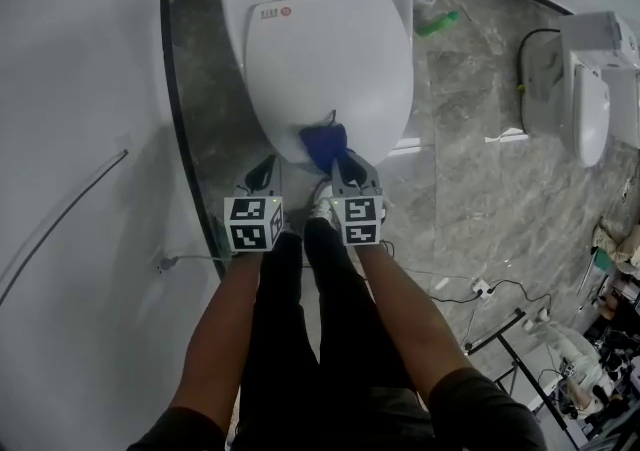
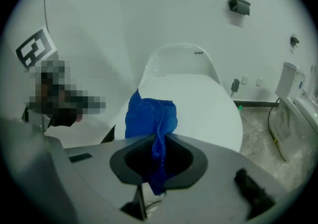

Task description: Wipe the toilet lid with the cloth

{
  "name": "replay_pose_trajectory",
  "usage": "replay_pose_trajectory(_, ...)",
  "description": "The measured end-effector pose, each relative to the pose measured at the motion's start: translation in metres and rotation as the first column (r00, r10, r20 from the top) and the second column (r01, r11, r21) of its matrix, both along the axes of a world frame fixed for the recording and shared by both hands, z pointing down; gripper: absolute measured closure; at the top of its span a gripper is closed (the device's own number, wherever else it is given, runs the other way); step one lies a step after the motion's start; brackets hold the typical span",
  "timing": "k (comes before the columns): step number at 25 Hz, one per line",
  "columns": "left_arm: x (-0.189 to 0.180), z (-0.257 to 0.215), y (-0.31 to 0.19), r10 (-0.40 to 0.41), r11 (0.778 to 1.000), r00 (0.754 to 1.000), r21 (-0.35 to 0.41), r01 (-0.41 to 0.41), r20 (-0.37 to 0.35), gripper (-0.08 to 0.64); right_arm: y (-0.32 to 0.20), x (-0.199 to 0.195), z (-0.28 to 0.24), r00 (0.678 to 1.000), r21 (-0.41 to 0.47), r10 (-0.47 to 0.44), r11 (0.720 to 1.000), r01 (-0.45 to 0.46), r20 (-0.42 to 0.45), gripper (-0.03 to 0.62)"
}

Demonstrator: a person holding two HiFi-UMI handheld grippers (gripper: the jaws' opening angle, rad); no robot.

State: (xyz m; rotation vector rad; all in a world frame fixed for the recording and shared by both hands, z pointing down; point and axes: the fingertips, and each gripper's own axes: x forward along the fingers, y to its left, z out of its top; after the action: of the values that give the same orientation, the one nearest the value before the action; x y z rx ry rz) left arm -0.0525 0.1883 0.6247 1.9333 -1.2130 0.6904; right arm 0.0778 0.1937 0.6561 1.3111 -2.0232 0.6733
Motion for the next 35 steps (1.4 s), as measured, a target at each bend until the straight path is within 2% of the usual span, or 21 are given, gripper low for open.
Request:
replay_pose_trajectory(3, 0.007, -0.004, -0.014, 0.041, 0.999, 0.999, 0.028, -0.041, 0.018, 0.549, 0.004, 0.031, 0.002, 0.998, -0.01, 0.057, 0.998, -0.058, -0.01, 0.538)
replay_pose_trajectory(7, 0.011, -0.005, -0.023, 0.047, 0.998, 0.998, 0.036, -0.048, 0.036, 0.549, 0.007, 0.071, 0.006, 0.989, -0.017, 0.146, 0.989, -0.147, -0.031, 0.538)
replay_pose_trajectory(13, 0.018, -0.002, -0.013, 0.065, 0.998, 0.997, 0.025, -0.066, 0.041, 0.549, 0.006, 0.121, 0.017, 0.953, -0.049, 0.295, 0.953, -0.298, -0.067, 0.538)
replay_pose_trajectory(16, 0.018, -0.01, -0.007, 0.06, 0.998, 0.998, 0.023, -0.061, 0.036, 0.549, -0.001, 0.135, 0.002, 0.947, -0.032, 0.314, 0.948, -0.317, -0.068, 0.538)
replay_pose_trajectory(18, 0.015, -0.023, -0.007, 0.056, 0.998, 0.998, 0.032, -0.057, 0.025, 0.549, -0.016, 0.135, -0.032, 0.953, 0.033, 0.301, 0.954, -0.3, -0.039, 0.538)
replay_pose_trajectory(21, 0.01, -0.062, -0.012, 0.046, 0.997, 0.999, 0.066, -0.046, -0.002, 0.549, -0.037, 0.124, -0.119, 0.969, 0.18, 0.247, 0.952, -0.246, 0.015, 0.538)
replay_pose_trajectory(25, 0.006, -0.148, -0.033, 0.033, 0.982, 0.999, 0.185, -0.025, -0.039, 0.549, -0.054, 0.098, -0.252, 0.989, 0.373, 0.148, 0.917, -0.143, 0.015, 0.54)
replay_pose_trajectory(28, 0.001, -0.234, -0.033, 0.049, 0.95, 0.998, 0.312, -0.035, -0.039, 0.549, -0.04, 0.072, -0.344, 0.995, 0.477, 0.099, 0.874, -0.088, 0.002, 0.54)
replay_pose_trajectory(31, -0.002, -0.314, -0.032, 0.096, 0.898, 0.995, 0.433, -0.083, -0.01, 0.548, -0.027, 0.046, -0.417, 0.997, 0.564, 0.073, 0.824, -0.047, -0.024, 0.54)
replay_pose_trajectory(33, 0.0, -0.349, -0.035, 0.139, 0.865, 0.99, 0.485, -0.128, 0.014, 0.549, -0.027, 0.036, -0.445, 0.997, 0.598, 0.075, 0.8, -0.041, -0.031, 0.54)
replay_pose_trajectory(35, 0.004, -0.375, -0.031, 0.16, 0.857, 0.987, 0.5, -0.126, -0.025, 0.548, -0.022, 0.032, -0.463, 0.996, 0.604, 0.082, 0.795, -0.056, -0.015, 0.54)
